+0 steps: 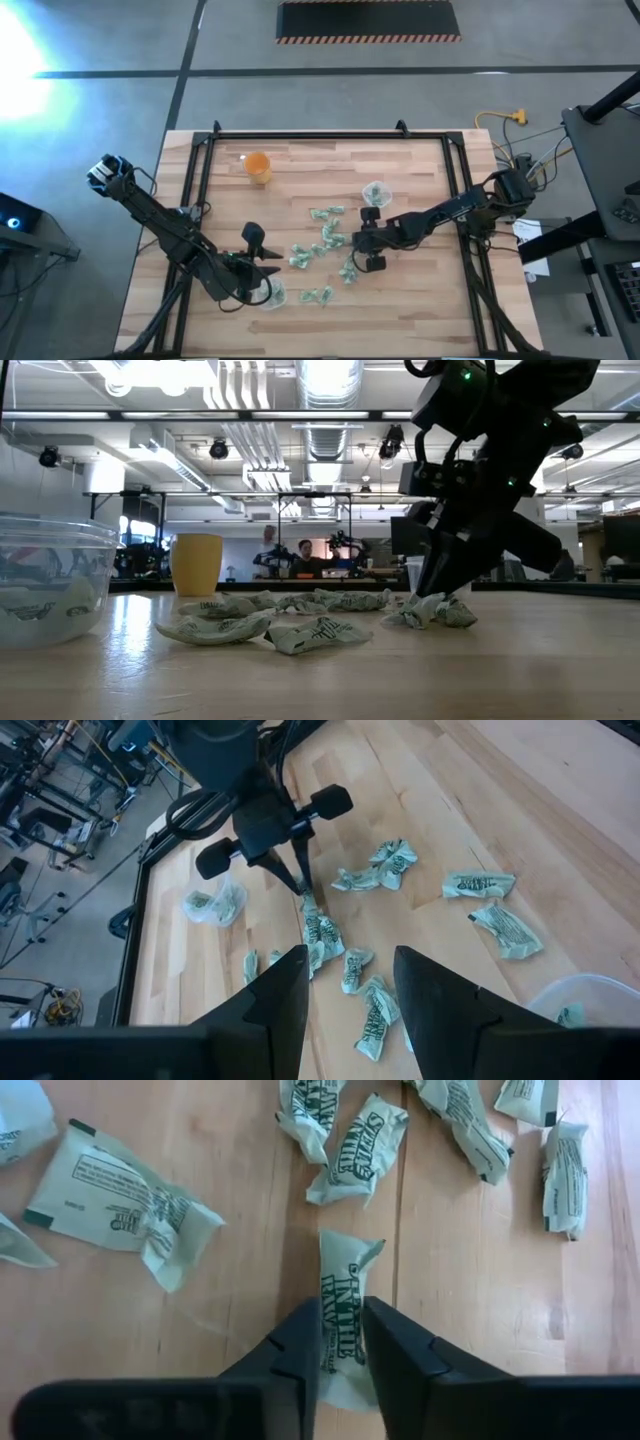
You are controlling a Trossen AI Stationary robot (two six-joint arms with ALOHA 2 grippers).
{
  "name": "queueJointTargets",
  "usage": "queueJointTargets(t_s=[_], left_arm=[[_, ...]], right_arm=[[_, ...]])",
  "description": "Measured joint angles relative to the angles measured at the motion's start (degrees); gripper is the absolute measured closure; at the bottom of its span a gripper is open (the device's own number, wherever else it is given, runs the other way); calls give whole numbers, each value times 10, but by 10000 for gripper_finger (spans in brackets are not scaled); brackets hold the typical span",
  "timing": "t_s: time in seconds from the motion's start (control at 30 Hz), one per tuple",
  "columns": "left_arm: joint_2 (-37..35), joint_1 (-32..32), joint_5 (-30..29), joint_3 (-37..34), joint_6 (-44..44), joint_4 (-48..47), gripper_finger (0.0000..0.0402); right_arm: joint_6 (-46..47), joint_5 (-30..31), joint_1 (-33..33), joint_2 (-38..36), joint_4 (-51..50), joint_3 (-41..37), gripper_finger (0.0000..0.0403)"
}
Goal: Pick and place Stevia / Truvia into bins
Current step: Put the green stevia packet into the top transparent container
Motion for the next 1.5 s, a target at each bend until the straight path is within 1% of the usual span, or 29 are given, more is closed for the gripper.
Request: queueJointTargets(t_s=[0.17,0.3,0.57,0.67,0.87,1.03,1.1,1.17,1.3,1.5], left_arm=[[0,0,0,0,0,0,269],[0,0,0,0,0,0,269],[0,0,0,0,0,0,269],[0,0,0,0,0,0,269],[0,0,0,0,0,0,269],[0,0,0,0,0,1,269],[0,1,0,0,0,1,269],[0,4,-1,0,0,1,269],[0,8,-1,0,0,1,269],[0,12,-1,0,0,1,269]], right_arm=[[-10,0,0,-1,-3,12,373],[-17,-2,1,-1,-14,23,391],[-20,11,1,-23,-87,53,394],[-19,30,1,-41,-112,63,394],[-8,105,1,-94,-164,69,394],[27,201,0,-143,-198,62,394],[36,230,-3,-159,-197,54,394],[45,243,-11,-173,-198,42,394],[62,244,-38,-189,-197,13,394],[64,242,-77,-188,-177,-17,394]])
